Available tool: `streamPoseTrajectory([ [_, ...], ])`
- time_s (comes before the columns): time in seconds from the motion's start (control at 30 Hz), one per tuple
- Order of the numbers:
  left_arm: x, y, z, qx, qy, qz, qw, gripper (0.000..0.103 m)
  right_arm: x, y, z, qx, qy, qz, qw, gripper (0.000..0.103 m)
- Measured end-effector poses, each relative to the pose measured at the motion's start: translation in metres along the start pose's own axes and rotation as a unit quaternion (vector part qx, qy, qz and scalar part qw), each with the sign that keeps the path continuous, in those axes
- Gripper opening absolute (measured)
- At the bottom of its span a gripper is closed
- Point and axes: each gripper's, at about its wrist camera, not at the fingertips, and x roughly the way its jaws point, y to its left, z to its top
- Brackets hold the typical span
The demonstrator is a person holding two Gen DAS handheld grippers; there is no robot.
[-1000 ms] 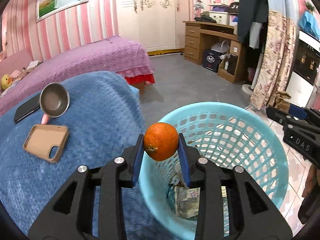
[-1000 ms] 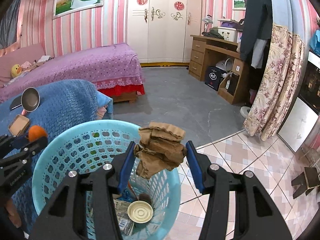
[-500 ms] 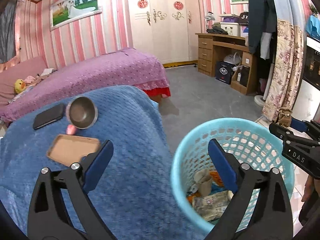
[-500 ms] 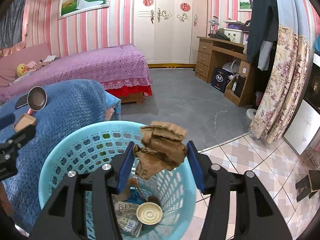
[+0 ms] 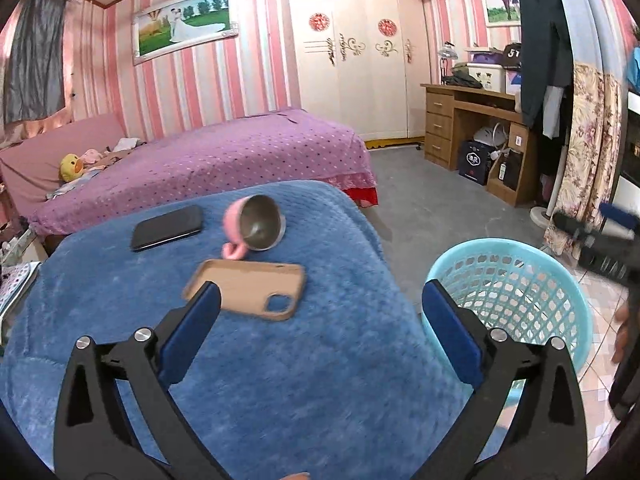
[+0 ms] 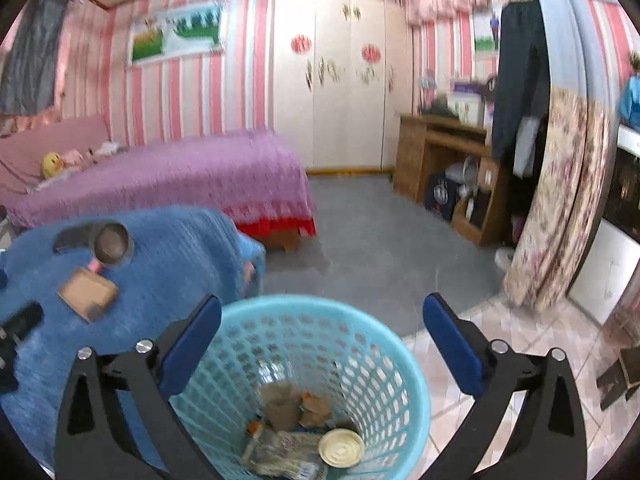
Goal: Collect trash
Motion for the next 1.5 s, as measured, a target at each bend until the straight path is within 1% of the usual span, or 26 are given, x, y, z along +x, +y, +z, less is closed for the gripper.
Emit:
streamPoseTrajectory([
  [0.03,-0.006,0.006,-0.001,0.001,-0.002,0.002,1.0000,0.097,-0.012,0.006,0.006,-0.001,-0.011,0.001,1.000,0.099],
  [0.13,-0.027,0.024,-0.008,0.008,-0.016,0.029,0.9994,0.097,-0.039,0.025,0.018,-0.001,-0.028,0.011,1.000,0.099],
  [0.2,-0.040,0.038,-0.013,0.004,-0.021,0.036,0.9991,0.097,-0.058,0.043,0.019,0.002,-0.027,0.025,0.999,0.099],
  [0.27,-0.050,0.049,-0.022,-0.004,-0.020,0.036,0.9991,0.098,-0.072,0.059,0.011,0.003,-0.019,0.030,0.999,0.099],
  [0.4,-0.064,0.062,-0.040,-0.010,-0.021,0.035,0.9991,0.098,-0.092,0.090,-0.023,0.007,0.001,0.063,0.998,0.099],
  [0.47,-0.068,0.066,-0.050,-0.016,-0.019,0.032,0.9992,0.098,-0.093,0.099,-0.040,0.005,0.008,0.074,0.997,0.099],
  [0.53,-0.071,0.068,-0.059,-0.018,-0.018,0.032,0.9992,0.098,-0.090,0.108,-0.058,0.000,0.015,0.072,0.997,0.099],
  [0.63,-0.076,0.074,-0.073,-0.019,-0.030,0.044,0.9984,0.098,-0.087,0.117,-0.072,0.001,0.019,0.076,0.997,0.099],
  [0.73,-0.071,0.083,-0.078,-0.032,-0.027,0.043,0.9982,0.098,-0.092,0.127,-0.076,-0.023,0.006,0.070,0.997,0.099],
  [0.8,-0.069,0.091,-0.079,-0.038,-0.026,0.049,0.9977,0.098,-0.097,0.134,-0.076,-0.039,-0.007,0.065,0.997,0.099],
  [0.9,-0.068,0.098,-0.079,-0.045,-0.034,0.059,0.9966,0.098,-0.097,0.137,-0.077,-0.053,-0.015,0.059,0.997,0.099],
  [1.03,-0.064,0.104,-0.081,-0.051,-0.034,0.061,0.9963,0.098,-0.099,0.137,-0.076,-0.055,-0.019,0.057,0.997,0.099],
  [1.17,-0.060,0.109,-0.081,-0.060,-0.031,0.052,0.9964,0.098,-0.099,0.140,-0.074,-0.060,-0.024,0.057,0.996,0.099],
  [1.5,-0.060,0.109,-0.082,-0.056,-0.036,0.050,0.9965,0.098,-0.097,0.142,-0.074,-0.059,-0.029,0.056,0.996,0.099],
])
